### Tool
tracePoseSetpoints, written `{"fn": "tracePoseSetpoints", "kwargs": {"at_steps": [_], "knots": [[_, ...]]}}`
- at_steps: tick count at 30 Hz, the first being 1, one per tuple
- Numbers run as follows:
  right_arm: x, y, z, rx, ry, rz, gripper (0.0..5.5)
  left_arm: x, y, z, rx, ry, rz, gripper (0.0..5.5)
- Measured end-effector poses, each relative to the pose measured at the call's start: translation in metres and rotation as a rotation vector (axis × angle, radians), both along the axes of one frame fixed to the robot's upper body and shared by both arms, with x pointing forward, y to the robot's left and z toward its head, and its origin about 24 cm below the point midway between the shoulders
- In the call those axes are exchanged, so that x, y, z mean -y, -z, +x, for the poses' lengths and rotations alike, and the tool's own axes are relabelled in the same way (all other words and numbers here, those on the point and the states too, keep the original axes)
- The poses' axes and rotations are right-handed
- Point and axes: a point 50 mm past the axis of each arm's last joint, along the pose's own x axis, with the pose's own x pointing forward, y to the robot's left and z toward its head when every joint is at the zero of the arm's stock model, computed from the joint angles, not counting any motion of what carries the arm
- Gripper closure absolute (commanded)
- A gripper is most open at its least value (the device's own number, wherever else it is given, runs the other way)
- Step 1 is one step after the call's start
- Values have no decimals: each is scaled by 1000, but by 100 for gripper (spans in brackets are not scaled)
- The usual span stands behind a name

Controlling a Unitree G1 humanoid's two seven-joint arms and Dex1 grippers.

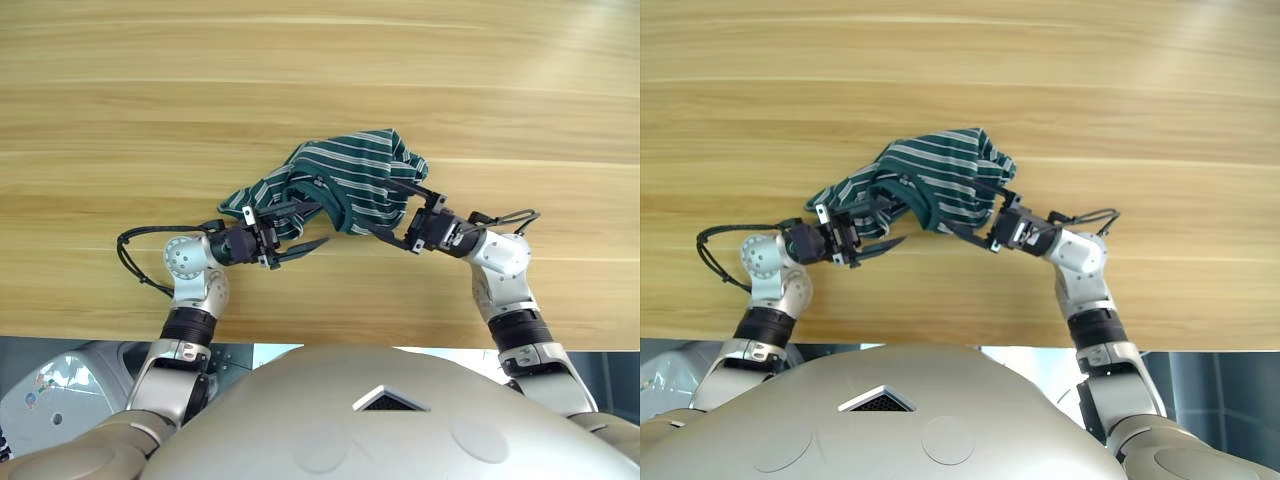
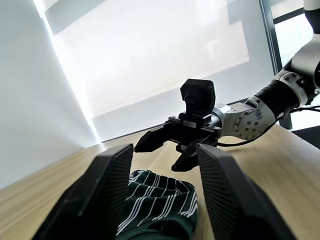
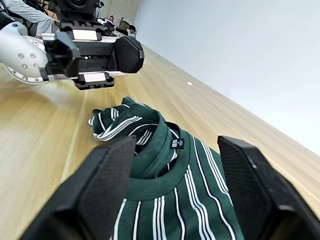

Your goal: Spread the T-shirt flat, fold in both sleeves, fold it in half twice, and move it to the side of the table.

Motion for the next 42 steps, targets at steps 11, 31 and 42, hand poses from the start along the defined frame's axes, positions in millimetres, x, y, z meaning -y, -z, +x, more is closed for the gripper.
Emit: {"fn": "tracePoseSetpoints", "kwargs": {"at_steps": [11, 31, 42], "knots": [[-6, 3, -1, -9, -28, -33, 248, 2, 2, 0, -7, 0, 25, 314], [-3, 7, -1, -17, -11, -54, 248, 7, 10, 2, -5, 18, 75, 314], [-4, 12, -1, -24, -16, -65, 248, 4, 11, 2, 10, 4, 99, 314]]}}
